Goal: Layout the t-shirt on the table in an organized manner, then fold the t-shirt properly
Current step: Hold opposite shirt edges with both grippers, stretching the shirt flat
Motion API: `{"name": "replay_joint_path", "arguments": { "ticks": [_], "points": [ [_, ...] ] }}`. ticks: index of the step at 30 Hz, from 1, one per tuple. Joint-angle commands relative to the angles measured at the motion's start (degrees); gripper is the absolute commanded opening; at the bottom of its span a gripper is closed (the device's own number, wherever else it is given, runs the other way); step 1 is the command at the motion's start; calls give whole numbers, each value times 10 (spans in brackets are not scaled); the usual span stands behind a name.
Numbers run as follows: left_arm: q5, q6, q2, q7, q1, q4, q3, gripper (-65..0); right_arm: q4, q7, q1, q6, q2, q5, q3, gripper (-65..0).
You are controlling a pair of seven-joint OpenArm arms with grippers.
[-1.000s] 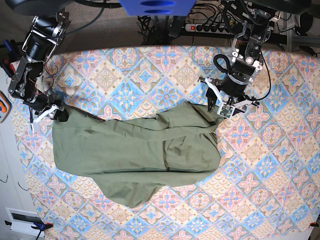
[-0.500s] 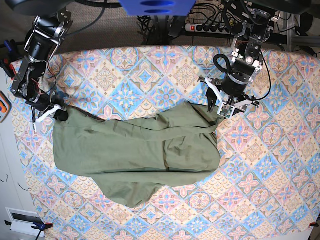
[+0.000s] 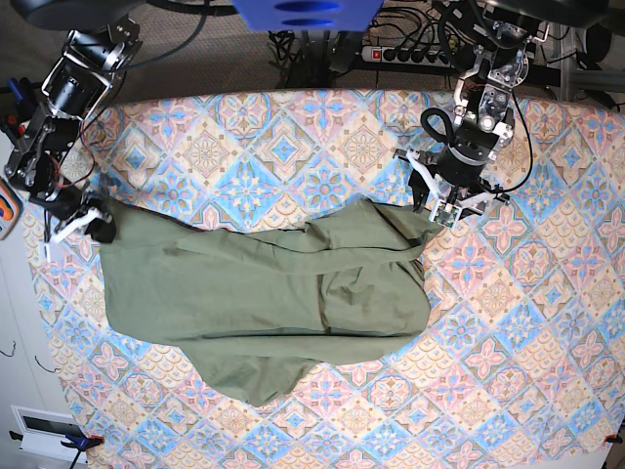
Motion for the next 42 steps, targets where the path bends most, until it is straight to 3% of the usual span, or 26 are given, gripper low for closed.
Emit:
{"name": "replay_joint_path", "arguments": {
  "ticks": [1, 6, 10, 14, 19, 27, 38, 42],
  "points": [
    [3, 3, -5, -14, -13, 4, -3, -352, 18, -3, 9, 6, 14, 15, 4, -635],
    [4, 3, -11, -14, -23, -14, -3, -352, 68, -34, 1, 6, 14, 40, 26, -635],
    [1, 3, -31, -13, -38, -16, -2, -344, 65, -33, 3, 6, 14, 22, 25, -614],
    [0, 3, -38, -12, -45, -15, -2, -344, 61, 16, 4, 6, 14, -66, 25, -525],
    [-1, 3, -35, -12, -45, -15, -2, -344, 12, 72, 5, 6, 14, -162, 25, -460],
    [-1, 3, -34, -12, -43, -15, -1, -344, -77, 90, 47, 6, 14, -165, 25, -279],
    [-1, 3, -34, -12, -43, -15, 0, -347, -108, 88, 51, 6, 10, -165, 21, -272],
    [-1, 3, -34, -12, -43, -16, 0, -348, -127, 90, 52, 6, -5, -165, 21, -272]
  ]
}}
